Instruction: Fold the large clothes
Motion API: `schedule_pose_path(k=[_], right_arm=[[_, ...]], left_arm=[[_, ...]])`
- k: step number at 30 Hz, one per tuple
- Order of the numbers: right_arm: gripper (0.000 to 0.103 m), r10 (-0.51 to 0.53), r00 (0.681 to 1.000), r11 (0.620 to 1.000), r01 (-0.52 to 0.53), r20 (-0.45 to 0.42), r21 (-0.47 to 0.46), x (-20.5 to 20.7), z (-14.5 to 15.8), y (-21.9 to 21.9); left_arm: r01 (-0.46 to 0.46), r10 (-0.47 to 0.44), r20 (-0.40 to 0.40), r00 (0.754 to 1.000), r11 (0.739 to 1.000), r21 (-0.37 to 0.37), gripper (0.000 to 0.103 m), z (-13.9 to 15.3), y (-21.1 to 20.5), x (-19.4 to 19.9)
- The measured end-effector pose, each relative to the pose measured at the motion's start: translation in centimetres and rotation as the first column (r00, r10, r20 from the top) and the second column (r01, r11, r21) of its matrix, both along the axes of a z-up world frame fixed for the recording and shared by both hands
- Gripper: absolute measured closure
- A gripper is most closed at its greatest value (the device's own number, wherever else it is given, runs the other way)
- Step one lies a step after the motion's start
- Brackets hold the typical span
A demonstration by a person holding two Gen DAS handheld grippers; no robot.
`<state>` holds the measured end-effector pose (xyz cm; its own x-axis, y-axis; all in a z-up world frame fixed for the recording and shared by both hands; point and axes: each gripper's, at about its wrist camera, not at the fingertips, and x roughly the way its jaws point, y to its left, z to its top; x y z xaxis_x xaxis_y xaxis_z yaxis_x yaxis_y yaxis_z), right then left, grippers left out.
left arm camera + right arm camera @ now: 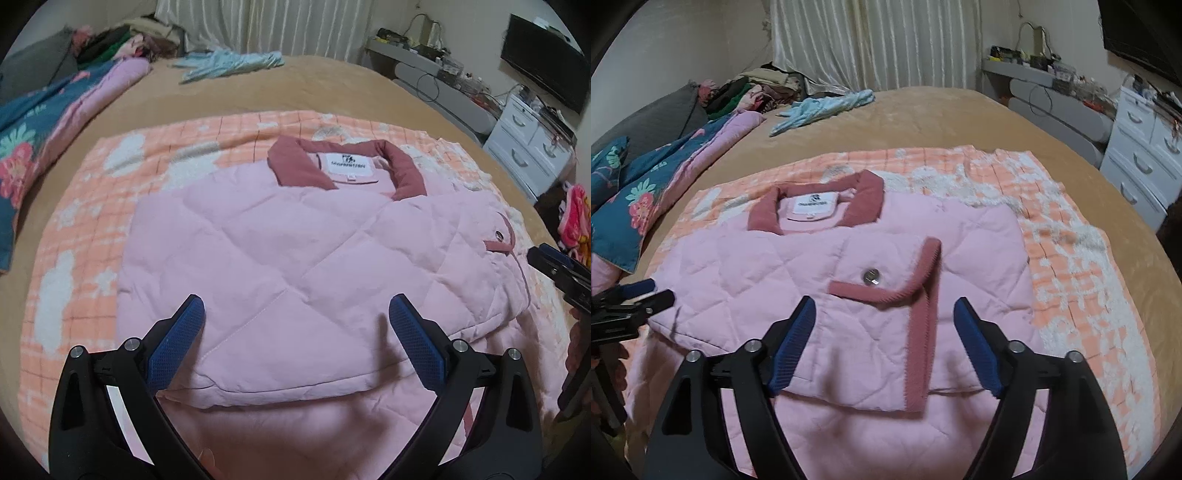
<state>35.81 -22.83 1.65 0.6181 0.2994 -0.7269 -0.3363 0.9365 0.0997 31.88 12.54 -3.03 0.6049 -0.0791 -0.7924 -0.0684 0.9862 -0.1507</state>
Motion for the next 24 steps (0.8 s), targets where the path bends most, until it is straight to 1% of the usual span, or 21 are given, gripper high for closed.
schedule_pose_path(k=[5,8,11,16,22,24], right_arm=[[0.015,0.066,0.997,0.997,-0.064,0.043,-0.044,-0.4,1.2,2.8],[0.014,0.112,0.993,0.992,-0.109,0.04,-0.064,-0.3,1.3,4.7],[0.014,0.16,0.987,0.984,-0.158,0.023,-0.08,0.0,0.9,6.6],[0.014,0.22,0.974,0.97,-0.224,-0.052,-0.096,0.9,-1.0,9.5],[0.014,0.222,0.968,0.963,-0.236,-0.115,-0.127,1.5,-3.4,11.1],[0.012,0.215,0.964,0.965,-0.235,-0.158,-0.116,2.2,-5.0,11.1]], left_arm=[[-0.014,0.012,-0.057,0.998,0.999,-0.041,0.009,-1.8,1.0,0.7],[-0.026,0.019,-0.09,0.996,0.996,-0.081,0.009,-3.0,1.9,1.0],[-0.036,0.027,-0.092,0.995,0.995,-0.098,0.009,-3.8,2.6,1.0],[-0.03,0.023,-0.083,0.996,0.996,-0.088,0.009,-4.5,2.6,0.8],[-0.025,0.02,-0.073,0.997,0.998,-0.063,0.008,-4.8,2.5,1.0],[-0.027,0.022,-0.071,0.997,0.998,-0.06,0.008,-4.9,2.5,1.0]])
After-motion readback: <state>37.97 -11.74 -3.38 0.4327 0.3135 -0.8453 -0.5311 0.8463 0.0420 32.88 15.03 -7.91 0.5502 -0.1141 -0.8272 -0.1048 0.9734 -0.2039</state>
